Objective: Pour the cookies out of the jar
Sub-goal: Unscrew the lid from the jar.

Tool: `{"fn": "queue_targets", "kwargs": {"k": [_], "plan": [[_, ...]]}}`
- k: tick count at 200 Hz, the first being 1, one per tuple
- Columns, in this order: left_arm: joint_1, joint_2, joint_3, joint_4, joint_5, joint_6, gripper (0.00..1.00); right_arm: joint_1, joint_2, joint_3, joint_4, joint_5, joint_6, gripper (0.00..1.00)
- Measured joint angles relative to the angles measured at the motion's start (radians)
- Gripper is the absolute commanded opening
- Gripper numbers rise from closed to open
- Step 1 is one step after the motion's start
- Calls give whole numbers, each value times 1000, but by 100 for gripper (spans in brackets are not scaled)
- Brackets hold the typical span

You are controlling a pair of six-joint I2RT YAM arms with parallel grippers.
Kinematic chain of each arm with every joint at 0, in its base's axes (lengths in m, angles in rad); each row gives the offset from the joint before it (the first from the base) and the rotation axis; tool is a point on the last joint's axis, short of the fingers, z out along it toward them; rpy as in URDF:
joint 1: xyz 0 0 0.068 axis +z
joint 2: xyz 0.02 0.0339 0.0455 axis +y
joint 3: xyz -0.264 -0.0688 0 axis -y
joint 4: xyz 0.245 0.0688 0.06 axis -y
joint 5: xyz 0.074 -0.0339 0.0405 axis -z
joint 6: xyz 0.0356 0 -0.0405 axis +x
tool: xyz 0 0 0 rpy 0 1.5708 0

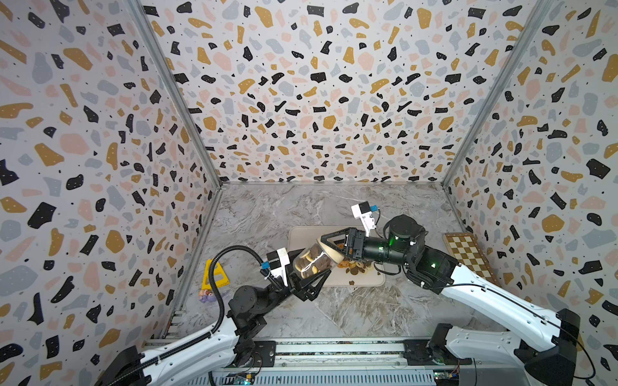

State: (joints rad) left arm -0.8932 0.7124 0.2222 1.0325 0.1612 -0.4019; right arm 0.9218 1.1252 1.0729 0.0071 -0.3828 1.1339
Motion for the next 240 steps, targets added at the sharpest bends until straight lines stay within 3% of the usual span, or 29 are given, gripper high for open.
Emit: {"fn": "queue_targets", "kwargs": {"k": [98,145,172,189,203,218,240], "plan": [[0,-13,-2,-11,-13,20,0,53,2,18,-35,51,78,97],[0,-12,-2,-11,-17,16,0,55,6,14,-30,54,73,81],[0,3,-2,18,-23,-50,0,51,5,-17,53,40,-10,76],[0,20,1,55,-8,-117,0,33,-2,-45,126,-10,-81,77],[0,31,1,88,8,-183,0,14,-6,-62,175,-65,-137,91],[0,32,1,111,23,-243,0,-6,-5,-63,201,-118,-191,99],[0,15,1,109,37,-273,0,-19,-5,-42,202,-143,-237,99]]}}
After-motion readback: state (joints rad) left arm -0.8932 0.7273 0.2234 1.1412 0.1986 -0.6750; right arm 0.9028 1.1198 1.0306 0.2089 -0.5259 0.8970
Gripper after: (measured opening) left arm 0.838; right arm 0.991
